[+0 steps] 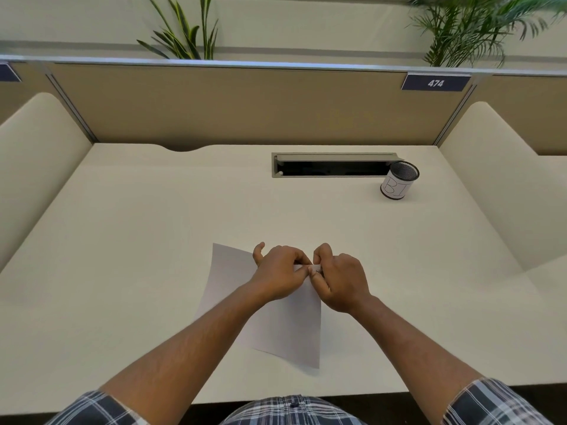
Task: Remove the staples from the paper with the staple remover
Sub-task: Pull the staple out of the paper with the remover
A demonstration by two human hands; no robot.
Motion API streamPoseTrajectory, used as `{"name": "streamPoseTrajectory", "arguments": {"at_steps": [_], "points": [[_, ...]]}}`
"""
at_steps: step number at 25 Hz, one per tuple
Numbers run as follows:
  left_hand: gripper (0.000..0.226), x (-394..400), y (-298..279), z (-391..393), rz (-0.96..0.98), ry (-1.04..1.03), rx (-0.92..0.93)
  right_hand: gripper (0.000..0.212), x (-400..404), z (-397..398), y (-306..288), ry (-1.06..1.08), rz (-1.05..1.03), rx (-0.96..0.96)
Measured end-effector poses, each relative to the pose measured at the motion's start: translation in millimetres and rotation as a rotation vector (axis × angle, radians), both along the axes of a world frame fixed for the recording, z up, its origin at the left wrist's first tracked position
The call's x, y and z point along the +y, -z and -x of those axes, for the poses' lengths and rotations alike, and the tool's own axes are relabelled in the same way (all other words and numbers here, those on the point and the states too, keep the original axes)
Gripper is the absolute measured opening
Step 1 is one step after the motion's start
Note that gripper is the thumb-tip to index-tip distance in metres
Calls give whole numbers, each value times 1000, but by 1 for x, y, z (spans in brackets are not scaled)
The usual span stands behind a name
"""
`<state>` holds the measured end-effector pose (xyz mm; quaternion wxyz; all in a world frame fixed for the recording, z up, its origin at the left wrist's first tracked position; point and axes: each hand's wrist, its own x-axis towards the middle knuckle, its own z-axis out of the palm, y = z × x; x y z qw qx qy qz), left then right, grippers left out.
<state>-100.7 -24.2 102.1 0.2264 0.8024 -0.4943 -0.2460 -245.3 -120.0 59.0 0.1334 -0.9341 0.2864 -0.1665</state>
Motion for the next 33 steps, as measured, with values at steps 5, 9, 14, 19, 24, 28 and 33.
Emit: {"name": "streamPoseTrajectory", "arguments": {"at_steps": [5,9,14,19,24,28,33], "points": [[19,-3,-1,-3,-31,-64,169,33,-3,0,1,41,-120,-91],[19,-6,-4,1,26,-105,219,28,-3,-3,4,131,-408,-293],[24,-8,-5,7,87,38,-177,37,-10,-3,-1,76,-262,-76],[27,-10,-3,8,95,79,-329,24,-18,-4,0,114,-264,-32],[22,-12,8,-5,37,-66,-194,20,-24,5,10,177,-426,-114],[21,-13,13,-15,27,-111,-128,22,-36,12,19,240,-462,-90],[20,-16,19,-21,30,-146,-95,25,-61,18,36,345,-395,72]]}}
